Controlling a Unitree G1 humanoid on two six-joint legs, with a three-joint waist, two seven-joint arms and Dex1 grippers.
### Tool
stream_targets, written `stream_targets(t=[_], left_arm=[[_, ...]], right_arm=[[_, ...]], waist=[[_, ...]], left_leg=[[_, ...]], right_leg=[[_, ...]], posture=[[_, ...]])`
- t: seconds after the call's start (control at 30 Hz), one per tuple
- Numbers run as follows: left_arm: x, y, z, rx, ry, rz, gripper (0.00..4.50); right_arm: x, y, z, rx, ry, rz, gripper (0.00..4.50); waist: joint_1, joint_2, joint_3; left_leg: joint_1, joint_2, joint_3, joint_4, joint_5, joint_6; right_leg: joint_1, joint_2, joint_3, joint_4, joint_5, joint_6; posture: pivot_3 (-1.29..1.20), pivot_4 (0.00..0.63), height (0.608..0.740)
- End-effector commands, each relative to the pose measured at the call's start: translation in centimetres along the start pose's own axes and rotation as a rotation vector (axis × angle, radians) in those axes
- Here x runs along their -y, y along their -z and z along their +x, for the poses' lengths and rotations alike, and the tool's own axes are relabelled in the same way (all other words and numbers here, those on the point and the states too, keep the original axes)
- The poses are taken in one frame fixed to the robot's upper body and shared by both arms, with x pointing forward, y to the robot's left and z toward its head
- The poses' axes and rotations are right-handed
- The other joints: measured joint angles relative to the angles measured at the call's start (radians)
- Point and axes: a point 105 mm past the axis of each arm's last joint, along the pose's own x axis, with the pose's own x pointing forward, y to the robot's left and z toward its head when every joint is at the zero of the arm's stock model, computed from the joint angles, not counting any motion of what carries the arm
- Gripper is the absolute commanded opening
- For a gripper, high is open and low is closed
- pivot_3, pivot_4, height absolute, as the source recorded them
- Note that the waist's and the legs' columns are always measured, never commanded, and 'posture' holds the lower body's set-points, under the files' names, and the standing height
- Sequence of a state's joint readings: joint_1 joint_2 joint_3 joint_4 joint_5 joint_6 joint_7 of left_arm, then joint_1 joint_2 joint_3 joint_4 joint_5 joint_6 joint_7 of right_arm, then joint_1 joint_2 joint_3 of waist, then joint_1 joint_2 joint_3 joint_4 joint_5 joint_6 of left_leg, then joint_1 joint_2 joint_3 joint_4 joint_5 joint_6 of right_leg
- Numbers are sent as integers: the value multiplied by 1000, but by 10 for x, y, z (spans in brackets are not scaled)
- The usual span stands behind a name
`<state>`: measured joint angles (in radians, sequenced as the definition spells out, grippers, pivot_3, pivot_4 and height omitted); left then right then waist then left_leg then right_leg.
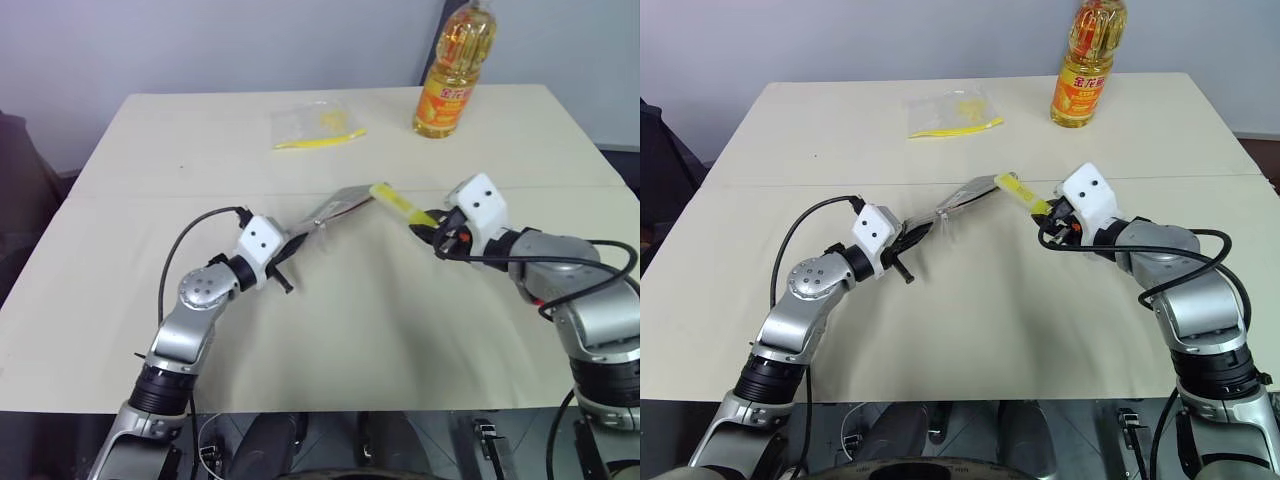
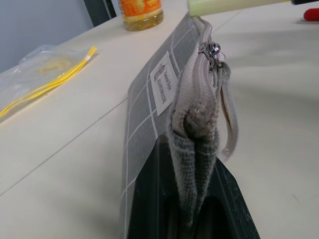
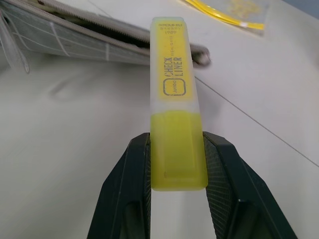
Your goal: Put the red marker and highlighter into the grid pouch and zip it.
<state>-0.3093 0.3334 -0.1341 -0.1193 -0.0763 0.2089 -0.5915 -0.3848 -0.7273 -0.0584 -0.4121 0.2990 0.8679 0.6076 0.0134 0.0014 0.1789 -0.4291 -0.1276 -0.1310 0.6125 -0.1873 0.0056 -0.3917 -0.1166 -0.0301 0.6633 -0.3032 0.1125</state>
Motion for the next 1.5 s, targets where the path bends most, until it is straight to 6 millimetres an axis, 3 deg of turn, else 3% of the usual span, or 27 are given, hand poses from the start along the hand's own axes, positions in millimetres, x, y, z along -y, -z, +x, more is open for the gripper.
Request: stream_targets(t=[0.03, 0.77, 1.23, 1.5], left_arm=[[-7, -11, 0, 39, -31, 30, 0], [7, -13, 1, 51, 42, 51, 0], [30, -4, -19, 33, 327, 299, 0], [38, -7, -28, 56, 452, 358, 0]], right_arm=[[8, -5, -8, 16, 33, -9, 872], [-8, 3, -5, -28, -47, -21, 872], [-37, 11, -19, -104, -283, -241, 872], [-60, 5, -25, -91, -439, -386, 872]], waist=[[0, 0, 0], [0, 0, 0], [-1, 0, 0], [-1, 0, 0]], left_leg=[[0, 0, 0, 0, 0, 0], [0, 0, 0, 0, 0, 0], [0, 0, 0, 0, 0, 0], [-1, 0, 0, -1, -1, 0]], right_leg=[[0, 0, 0, 0, 0, 0], [0, 0, 0, 0, 0, 0], [0, -1, 0, -1, 0, 0], [0, -1, 0, -3, 0, 0]], posture=[[0, 150, 740], [0, 150, 740], [0, 150, 740], [0, 150, 740]])
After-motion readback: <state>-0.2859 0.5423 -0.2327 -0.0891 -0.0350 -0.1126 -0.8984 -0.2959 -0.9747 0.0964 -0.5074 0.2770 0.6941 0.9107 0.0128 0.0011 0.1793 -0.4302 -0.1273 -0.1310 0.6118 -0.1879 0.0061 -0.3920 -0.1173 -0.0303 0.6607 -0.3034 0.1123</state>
